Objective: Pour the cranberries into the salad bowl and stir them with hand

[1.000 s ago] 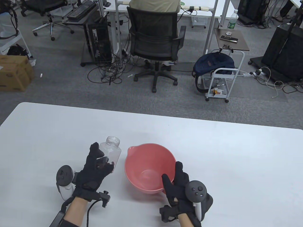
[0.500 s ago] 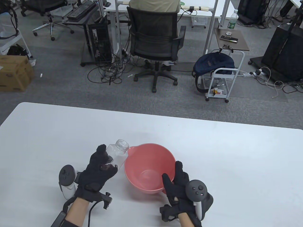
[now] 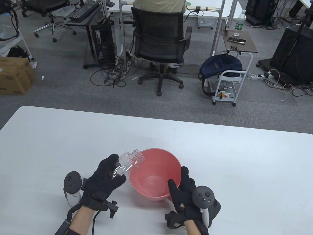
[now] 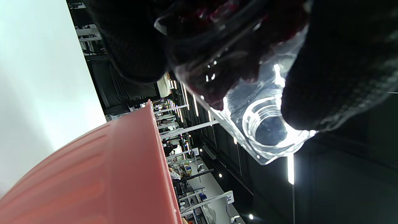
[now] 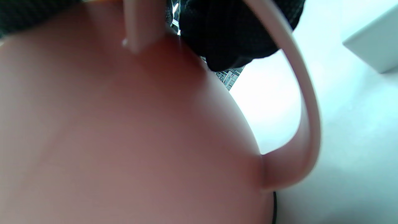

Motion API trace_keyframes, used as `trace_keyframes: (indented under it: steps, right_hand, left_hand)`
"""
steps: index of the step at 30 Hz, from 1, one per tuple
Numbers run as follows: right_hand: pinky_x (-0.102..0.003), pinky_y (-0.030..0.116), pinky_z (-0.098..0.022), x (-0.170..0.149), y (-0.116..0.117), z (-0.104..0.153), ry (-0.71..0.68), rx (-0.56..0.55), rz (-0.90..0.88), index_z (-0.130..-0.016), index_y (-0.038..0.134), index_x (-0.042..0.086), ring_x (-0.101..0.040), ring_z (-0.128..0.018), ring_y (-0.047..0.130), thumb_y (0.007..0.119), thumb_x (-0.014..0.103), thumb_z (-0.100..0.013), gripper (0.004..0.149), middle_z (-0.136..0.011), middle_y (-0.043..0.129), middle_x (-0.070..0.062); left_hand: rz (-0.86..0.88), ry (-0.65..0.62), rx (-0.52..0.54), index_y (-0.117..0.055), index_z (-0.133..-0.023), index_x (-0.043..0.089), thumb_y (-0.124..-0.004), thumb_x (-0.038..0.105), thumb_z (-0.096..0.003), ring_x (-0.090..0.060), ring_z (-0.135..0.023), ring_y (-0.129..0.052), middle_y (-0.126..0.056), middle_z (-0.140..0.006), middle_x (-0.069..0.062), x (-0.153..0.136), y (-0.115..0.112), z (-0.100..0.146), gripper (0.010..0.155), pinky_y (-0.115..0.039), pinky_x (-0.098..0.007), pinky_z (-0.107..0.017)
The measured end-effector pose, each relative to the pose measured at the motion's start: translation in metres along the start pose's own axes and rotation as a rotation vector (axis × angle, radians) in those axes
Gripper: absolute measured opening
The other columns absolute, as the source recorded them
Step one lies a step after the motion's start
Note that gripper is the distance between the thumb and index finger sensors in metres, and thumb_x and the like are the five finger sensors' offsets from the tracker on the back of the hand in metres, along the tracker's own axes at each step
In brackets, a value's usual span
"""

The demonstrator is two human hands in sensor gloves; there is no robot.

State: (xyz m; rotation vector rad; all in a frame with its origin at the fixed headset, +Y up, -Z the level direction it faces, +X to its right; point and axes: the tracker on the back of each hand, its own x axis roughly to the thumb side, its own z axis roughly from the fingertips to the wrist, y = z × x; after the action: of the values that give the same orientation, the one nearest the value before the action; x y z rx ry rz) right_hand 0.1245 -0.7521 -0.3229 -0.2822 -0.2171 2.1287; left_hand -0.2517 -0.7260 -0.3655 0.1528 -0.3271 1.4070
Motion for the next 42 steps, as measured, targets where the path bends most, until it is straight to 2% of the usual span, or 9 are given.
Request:
trace_keyframes:
  steps: [8,11,16,19,23,31,37,38,42]
  right_hand:
    - [-0.031,0.084,-0.047,0.0,0.0,0.0,0.002,0.0,-0.005,-0.105,0.05,0.035,-0.023,-0.067,0.087,0.079,0.072,-0.043,0.078,-0.092,0.076,-0.006]
    - [-0.031,0.084,-0.047,-0.001,-0.001,-0.001,0.003,0.002,-0.008,-0.105,0.05,0.035,-0.023,-0.067,0.087,0.079,0.072,-0.043,0.078,-0.092,0.076,-0.006]
    - [-0.031,0.084,-0.047,-0.001,-0.001,-0.001,0.004,0.003,-0.011,-0.105,0.05,0.036,-0.023,-0.067,0.087,0.079,0.072,-0.043,0.078,-0.092,0.076,-0.006]
    - [-0.031,0.084,-0.047,-0.001,-0.001,-0.001,0.005,0.004,-0.014,-0.105,0.05,0.036,-0.023,-0.067,0.088,0.079,0.071,-0.043,0.077,-0.092,0.076,-0.006]
    - [-0.031,0.084,-0.047,-0.001,-0.001,-0.001,0.006,0.006,-0.017,-0.105,0.05,0.036,-0.023,-0.067,0.088,0.079,0.071,-0.043,0.077,-0.092,0.076,-0.006]
    - [-0.031,0.084,-0.047,-0.001,-0.001,-0.001,0.008,0.007,-0.021,-0.105,0.05,0.036,-0.023,-0.067,0.088,0.079,0.071,-0.043,0.077,-0.092,0.077,-0.006]
    - [-0.031,0.084,-0.047,-0.001,-0.001,-0.001,0.011,0.006,-0.024,-0.105,0.05,0.037,-0.023,-0.067,0.088,0.079,0.071,-0.043,0.077,-0.092,0.077,-0.006]
    - [-0.031,0.084,-0.047,-0.001,-0.001,-0.001,0.012,0.006,-0.025,-0.105,0.05,0.037,-0.023,-0.067,0.088,0.079,0.071,-0.043,0.077,-0.092,0.077,-0.006]
    - [-0.031,0.084,-0.047,-0.001,-0.001,-0.001,0.014,0.01,-0.028,-0.105,0.051,0.037,-0.023,-0.067,0.088,0.079,0.071,-0.043,0.076,-0.092,0.077,-0.006]
  left_hand:
    - [-0.012,-0.002,-0.006,-0.063,-0.091,0.065,-0.112,0.057,-0.0338,-0.027,-0.099,-0.077,-0.06,-0.114,0.013,0.0,0.0,-0.001,0.076,-0.091,-0.036,-0.06]
    - [-0.033,-0.002,0.003,-0.064,-0.092,0.064,-0.112,0.057,-0.0342,-0.027,-0.098,-0.074,-0.053,-0.114,0.006,0.001,-0.001,0.0,0.075,-0.09,-0.033,-0.06]
    - [-0.045,-0.003,0.003,-0.064,-0.094,0.063,-0.111,0.057,-0.0336,-0.026,-0.097,-0.075,-0.053,-0.112,0.004,0.002,-0.003,0.001,0.077,-0.091,-0.032,-0.06]
    - [-0.093,-0.003,0.024,-0.06,-0.097,0.06,-0.111,0.059,-0.0336,-0.026,-0.097,-0.076,-0.055,-0.111,0.004,0.004,-0.006,0.003,0.081,-0.091,-0.03,-0.06]
    - [-0.092,0.009,0.039,-0.048,-0.106,0.05,-0.11,0.061,-0.0328,-0.024,-0.096,-0.08,-0.059,-0.111,0.003,0.002,-0.007,0.004,0.097,-0.092,-0.028,-0.059]
    - [-0.112,0.01,0.066,-0.038,-0.109,0.039,-0.108,0.066,-0.0305,-0.021,-0.094,-0.089,-0.068,-0.11,0.005,0.002,-0.006,0.005,0.109,-0.094,-0.021,-0.057]
    - [-0.103,0.002,0.072,-0.041,-0.108,0.039,-0.104,0.071,-0.0306,-0.018,-0.092,-0.091,-0.07,-0.109,0.006,0.001,-0.008,0.006,0.105,-0.094,-0.017,-0.057]
    - [-0.102,-0.003,0.066,-0.041,-0.109,0.039,-0.099,0.074,-0.033,-0.017,-0.093,-0.09,-0.068,-0.11,0.007,0.001,-0.008,0.006,0.102,-0.093,-0.016,-0.057]
    - [-0.119,-0.013,0.06,-0.042,-0.11,0.043,-0.098,0.072,-0.0355,-0.018,-0.097,-0.085,-0.061,-0.112,0.006,0.004,-0.009,0.006,0.097,-0.091,-0.019,-0.06]
